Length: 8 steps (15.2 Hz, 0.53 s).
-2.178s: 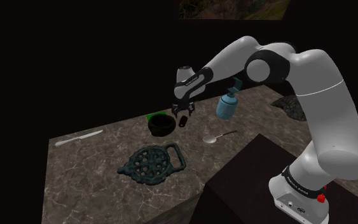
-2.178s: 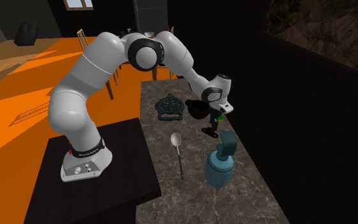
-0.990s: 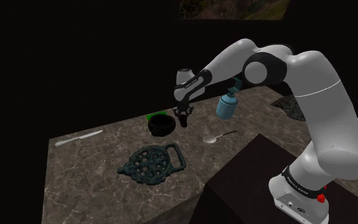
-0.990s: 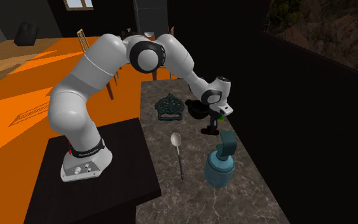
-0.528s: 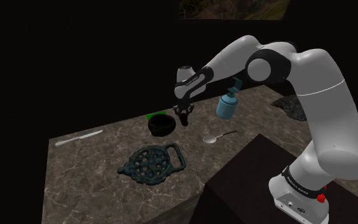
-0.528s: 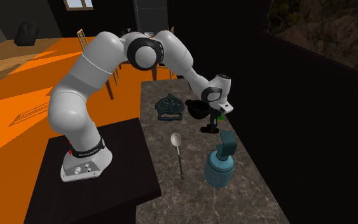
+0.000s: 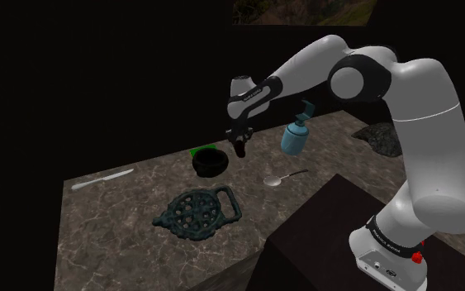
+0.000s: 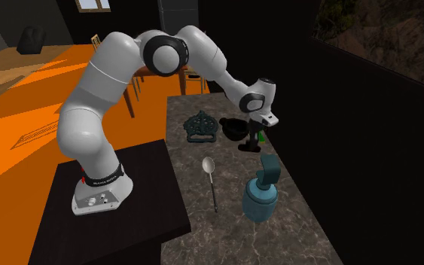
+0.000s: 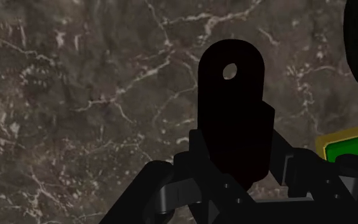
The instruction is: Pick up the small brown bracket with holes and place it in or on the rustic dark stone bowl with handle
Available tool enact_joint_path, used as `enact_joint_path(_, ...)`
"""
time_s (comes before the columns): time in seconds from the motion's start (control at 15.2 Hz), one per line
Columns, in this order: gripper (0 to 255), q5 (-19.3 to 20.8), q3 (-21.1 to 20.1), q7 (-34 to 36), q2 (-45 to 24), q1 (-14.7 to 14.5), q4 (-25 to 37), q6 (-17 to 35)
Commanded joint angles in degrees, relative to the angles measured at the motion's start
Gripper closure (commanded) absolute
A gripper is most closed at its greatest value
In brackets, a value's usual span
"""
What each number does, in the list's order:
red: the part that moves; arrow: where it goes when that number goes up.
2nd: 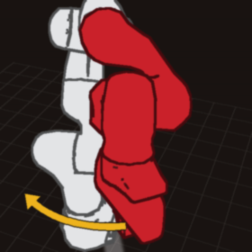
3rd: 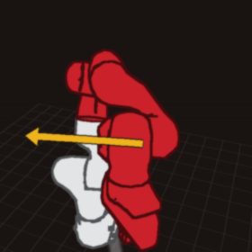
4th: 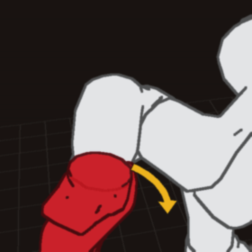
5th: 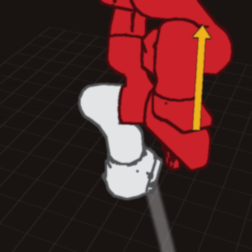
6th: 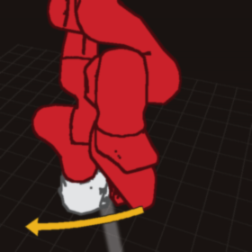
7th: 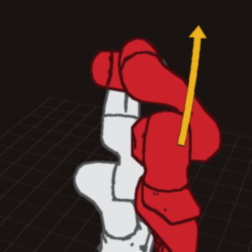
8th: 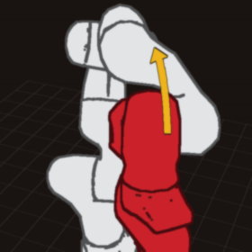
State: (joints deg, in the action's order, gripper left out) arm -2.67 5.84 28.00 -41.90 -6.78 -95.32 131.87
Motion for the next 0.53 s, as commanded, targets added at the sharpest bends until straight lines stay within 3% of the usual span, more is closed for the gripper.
enact_joint_path(0.0,255,0.1,0.1,0.0,1.2,-0.1,-0.3,-0.9)
enact_joint_path(0.46,255,0.4,0.4,0.1,4.9,-0.3,-0.5,-4.4)
